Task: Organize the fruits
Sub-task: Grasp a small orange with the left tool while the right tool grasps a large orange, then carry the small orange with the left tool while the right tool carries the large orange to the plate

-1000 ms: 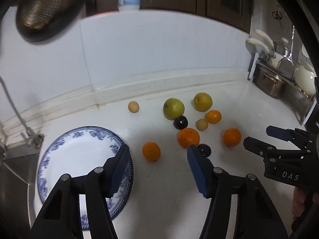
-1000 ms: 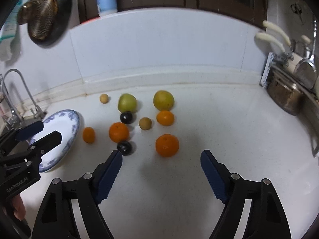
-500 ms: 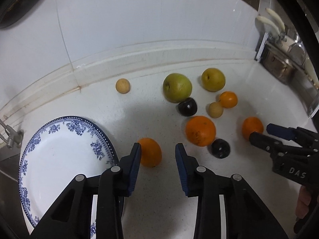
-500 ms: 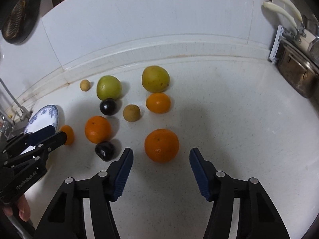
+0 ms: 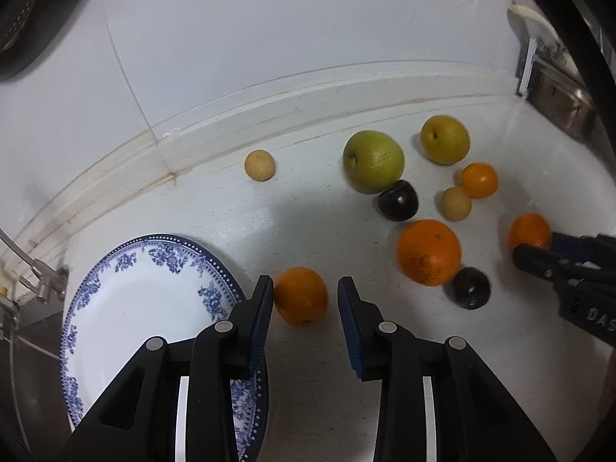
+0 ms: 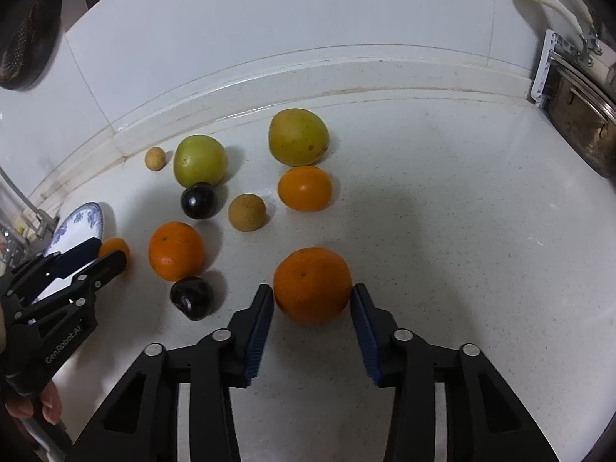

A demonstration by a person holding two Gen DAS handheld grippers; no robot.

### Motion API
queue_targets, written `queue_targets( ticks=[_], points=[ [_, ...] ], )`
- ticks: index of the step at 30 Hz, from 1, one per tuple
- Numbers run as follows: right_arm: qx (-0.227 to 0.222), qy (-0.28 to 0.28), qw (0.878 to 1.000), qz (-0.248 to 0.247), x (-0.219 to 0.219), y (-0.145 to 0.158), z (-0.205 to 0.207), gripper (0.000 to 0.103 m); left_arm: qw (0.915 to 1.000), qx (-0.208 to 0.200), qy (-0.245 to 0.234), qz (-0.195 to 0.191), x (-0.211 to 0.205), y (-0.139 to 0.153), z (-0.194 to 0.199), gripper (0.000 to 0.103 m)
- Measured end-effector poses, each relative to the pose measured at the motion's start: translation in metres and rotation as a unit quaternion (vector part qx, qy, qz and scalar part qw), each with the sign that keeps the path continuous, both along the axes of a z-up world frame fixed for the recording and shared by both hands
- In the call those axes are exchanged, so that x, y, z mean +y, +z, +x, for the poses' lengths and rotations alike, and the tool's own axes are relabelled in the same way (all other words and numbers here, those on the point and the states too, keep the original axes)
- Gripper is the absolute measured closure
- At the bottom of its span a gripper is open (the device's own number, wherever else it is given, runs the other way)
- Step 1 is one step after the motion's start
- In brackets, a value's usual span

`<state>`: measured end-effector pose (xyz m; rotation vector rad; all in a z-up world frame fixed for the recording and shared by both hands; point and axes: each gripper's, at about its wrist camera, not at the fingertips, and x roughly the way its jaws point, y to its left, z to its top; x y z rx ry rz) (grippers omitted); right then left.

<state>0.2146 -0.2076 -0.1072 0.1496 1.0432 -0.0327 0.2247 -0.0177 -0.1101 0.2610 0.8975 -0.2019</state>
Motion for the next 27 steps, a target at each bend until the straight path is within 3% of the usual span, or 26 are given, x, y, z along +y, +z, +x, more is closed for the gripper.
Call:
queue_targets(
  ticks=[3, 7, 17, 27],
  points=[
    [-0.003, 0.001, 1.0, -0.003, 0.0, 0.0, 0.0, 0.062, 1.0, -0.006, 0.006, 0.004, 0.0, 0.0, -0.004, 0.074],
    [-0.012, 0.007, 1.0, -0.004, 0.004, 0.004, -0.003, 0.062, 0.9994, 0.0, -0.006, -0.035, 0.003, 0.005, -0.006, 0.074],
    [-0.054, 0.037, 0.998, 0.019, 0.017, 0.036, -0.022, 0.062, 0.9927, -0.03, -0.015, -0.116, 0.017, 0.046, -0.035, 0.074],
    [-0.095, 0.103, 0.99, 0.035, 0.064, 0.071, -0.036, 0.062, 0.9868, -0.067, 0.011, -0.147, 0.061, 0.078, -0.07, 0.074]
  ],
)
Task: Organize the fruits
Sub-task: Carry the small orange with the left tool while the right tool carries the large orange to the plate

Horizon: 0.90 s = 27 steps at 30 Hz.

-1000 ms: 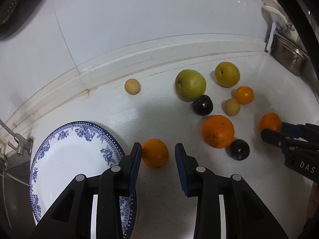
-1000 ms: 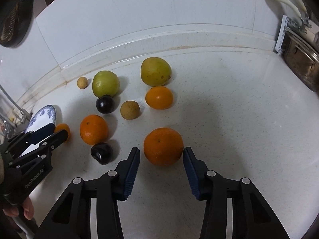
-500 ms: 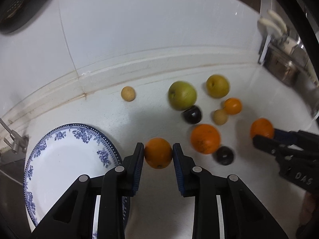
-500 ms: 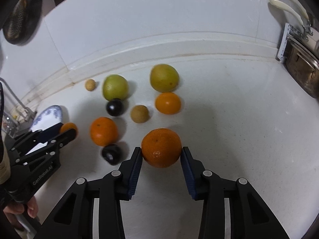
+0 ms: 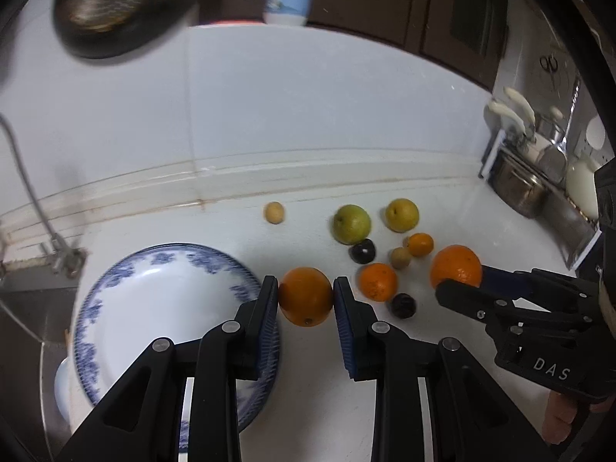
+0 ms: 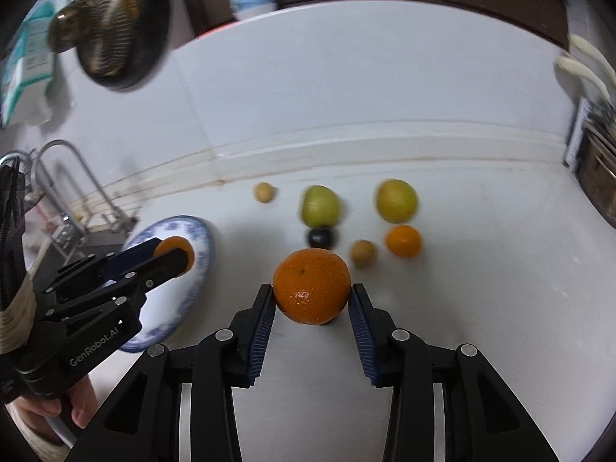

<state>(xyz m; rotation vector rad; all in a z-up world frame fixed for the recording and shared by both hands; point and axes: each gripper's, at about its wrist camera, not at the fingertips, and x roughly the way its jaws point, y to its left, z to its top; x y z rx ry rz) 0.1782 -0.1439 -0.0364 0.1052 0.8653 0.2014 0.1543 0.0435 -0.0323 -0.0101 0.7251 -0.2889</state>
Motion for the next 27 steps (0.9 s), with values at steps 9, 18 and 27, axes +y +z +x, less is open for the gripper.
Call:
queue_targets(
  ticks=[9, 18, 27],
  points=[
    [-0.005, 0.073, 0.997, 0.01, 0.064, 0.002, 0.0, 0.062, 0.9988, -0.003, 0.049, 0.002, 0.062, -0.005, -0.02, 0.074],
    [0.023, 0.139, 0.99, 0.008, 0.13, -0.021, 0.01, 0.062, 0.9964, 0.022, 0.079, 0.018, 0.113, -0.032, -0.026, 0.074],
    [0.055, 0.166, 0.984, -0.021, 0.173, -0.051, 0.025, 0.062, 0.9951, 0.053, 0.082, 0.015, 0.142, -0.061, -0.014, 0.074]
  ],
)
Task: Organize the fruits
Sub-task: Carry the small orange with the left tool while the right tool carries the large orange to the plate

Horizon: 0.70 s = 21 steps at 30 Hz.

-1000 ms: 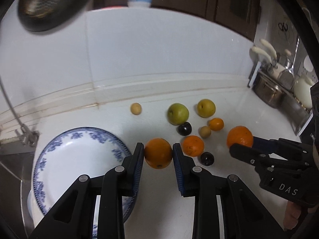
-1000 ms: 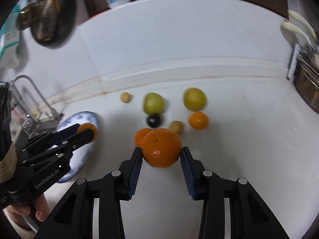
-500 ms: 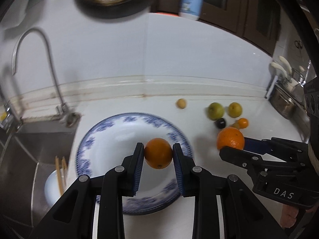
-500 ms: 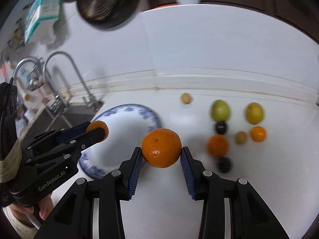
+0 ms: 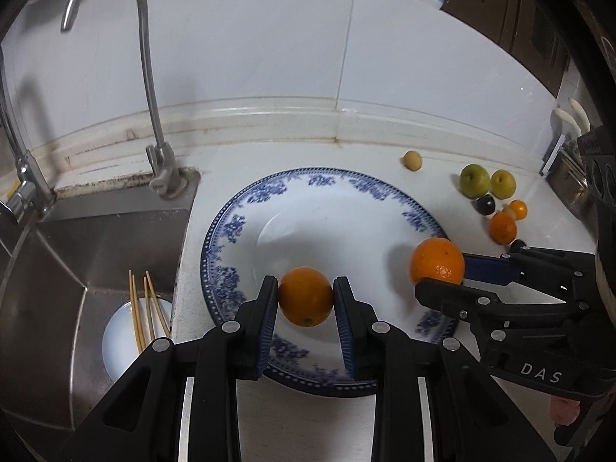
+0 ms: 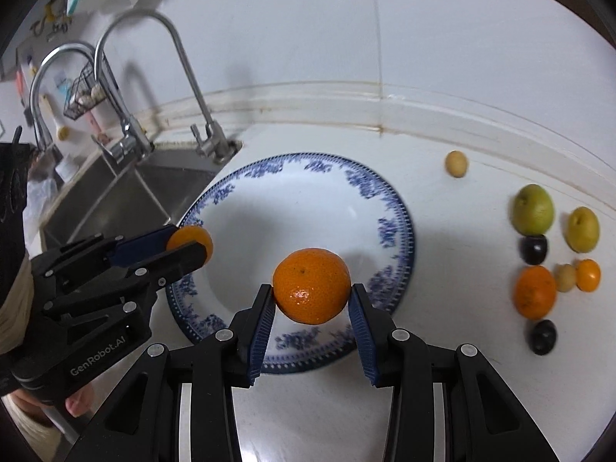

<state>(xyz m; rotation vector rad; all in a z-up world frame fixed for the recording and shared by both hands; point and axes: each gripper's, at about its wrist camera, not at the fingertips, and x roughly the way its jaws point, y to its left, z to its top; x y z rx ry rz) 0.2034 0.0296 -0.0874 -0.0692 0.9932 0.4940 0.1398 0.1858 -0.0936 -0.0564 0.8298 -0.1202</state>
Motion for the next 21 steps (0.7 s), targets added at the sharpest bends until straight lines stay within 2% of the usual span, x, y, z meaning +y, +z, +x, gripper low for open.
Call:
queue_targets(
  ticks=[17, 19, 21],
  points=[
    [0.009, -0.003, 1.0, -0.008, 0.012, -0.012, 0.01, 0.062, 0.9993, 0.023, -0.03, 0.002, 0.004, -0.013, 0.009, 0.073],
    [0.007, -0.007, 1.0, -0.007, 0.011, -0.011, 0.009, 0.06, 0.9995, 0.017, -0.026, 0.003, 0.006, -0.01, 0.006, 0.062],
    [-0.001, -0.012, 1.0, 0.001, 0.009, -0.007, 0.006, 0.051, 0.9996, 0.007, -0.025, 0.004, 0.006, -0.004, 0.002, 0.06]
  ],
)
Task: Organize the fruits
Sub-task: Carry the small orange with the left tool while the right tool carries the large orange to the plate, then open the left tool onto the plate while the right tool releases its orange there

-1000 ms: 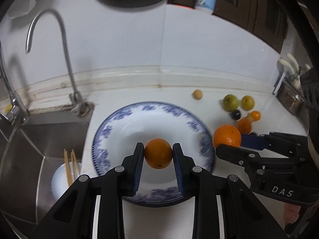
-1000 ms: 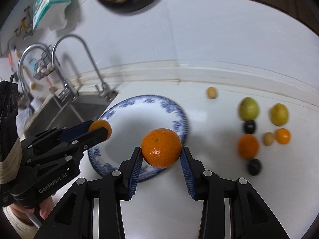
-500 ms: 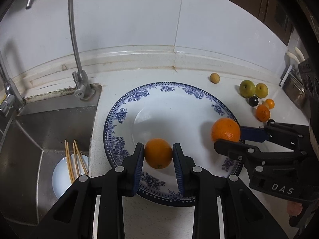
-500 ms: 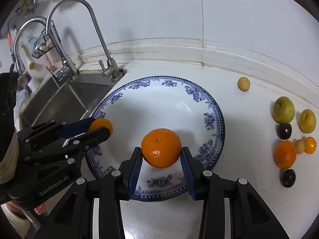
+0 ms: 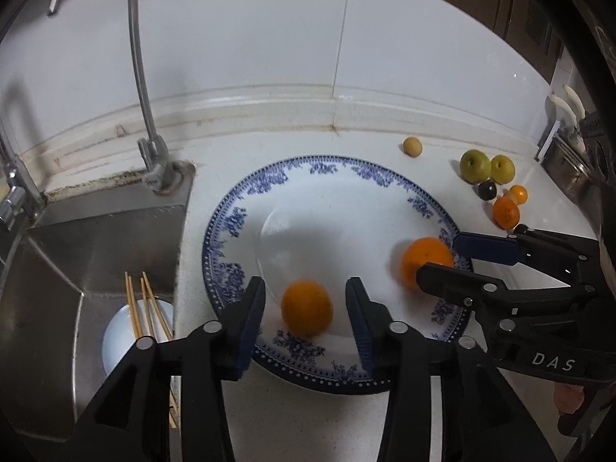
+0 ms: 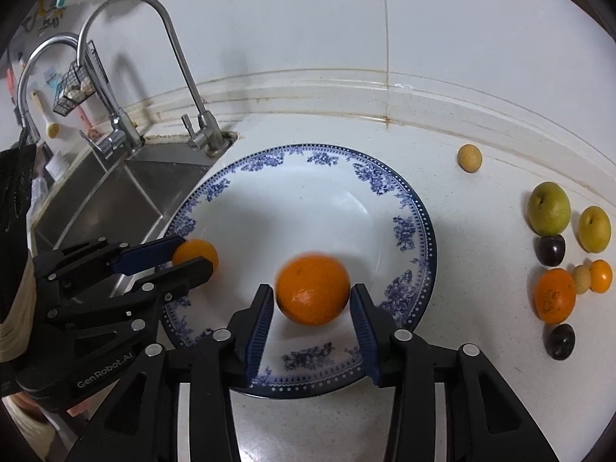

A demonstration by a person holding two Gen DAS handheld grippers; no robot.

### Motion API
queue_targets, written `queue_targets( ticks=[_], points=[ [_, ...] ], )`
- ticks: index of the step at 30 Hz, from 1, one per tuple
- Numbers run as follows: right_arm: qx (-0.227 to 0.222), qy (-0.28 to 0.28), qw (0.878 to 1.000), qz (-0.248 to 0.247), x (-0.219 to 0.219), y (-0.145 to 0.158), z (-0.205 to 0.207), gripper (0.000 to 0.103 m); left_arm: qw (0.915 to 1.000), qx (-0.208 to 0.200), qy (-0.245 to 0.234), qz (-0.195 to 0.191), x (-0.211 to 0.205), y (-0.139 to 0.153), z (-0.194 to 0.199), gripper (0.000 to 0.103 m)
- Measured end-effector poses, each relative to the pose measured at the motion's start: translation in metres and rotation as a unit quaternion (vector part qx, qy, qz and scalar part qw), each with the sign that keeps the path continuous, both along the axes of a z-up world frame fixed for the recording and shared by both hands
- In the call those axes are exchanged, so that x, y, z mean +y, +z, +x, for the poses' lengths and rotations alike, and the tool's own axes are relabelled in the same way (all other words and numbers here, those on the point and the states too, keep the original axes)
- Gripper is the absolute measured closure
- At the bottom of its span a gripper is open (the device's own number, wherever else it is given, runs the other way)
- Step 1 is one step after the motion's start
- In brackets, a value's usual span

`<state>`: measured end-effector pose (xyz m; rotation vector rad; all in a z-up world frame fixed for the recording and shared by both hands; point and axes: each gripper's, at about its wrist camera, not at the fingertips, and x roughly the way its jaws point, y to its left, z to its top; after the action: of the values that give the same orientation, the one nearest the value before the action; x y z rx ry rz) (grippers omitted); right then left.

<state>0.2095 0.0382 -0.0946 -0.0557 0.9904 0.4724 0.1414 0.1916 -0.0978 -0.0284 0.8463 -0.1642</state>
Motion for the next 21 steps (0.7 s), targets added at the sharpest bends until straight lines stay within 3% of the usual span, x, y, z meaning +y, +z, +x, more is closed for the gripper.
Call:
queue_targets(
  ticks=[9, 21],
  points=[
    [-0.047, -0.033, 0.998, 0.0, -0.023, 0.027, -0.023, 0.05, 0.9986, -0.053, -0.006, 0.001, -0.013, 0.042, -0.027, 0.047],
    [-0.102, -0.104, 0.989, -0.004, -0.086, 0.067, -0.054, 0.05, 0.9906, -0.113, -0.076, -0.004, -0.069, 0.082, -0.046, 0.036]
  ],
)
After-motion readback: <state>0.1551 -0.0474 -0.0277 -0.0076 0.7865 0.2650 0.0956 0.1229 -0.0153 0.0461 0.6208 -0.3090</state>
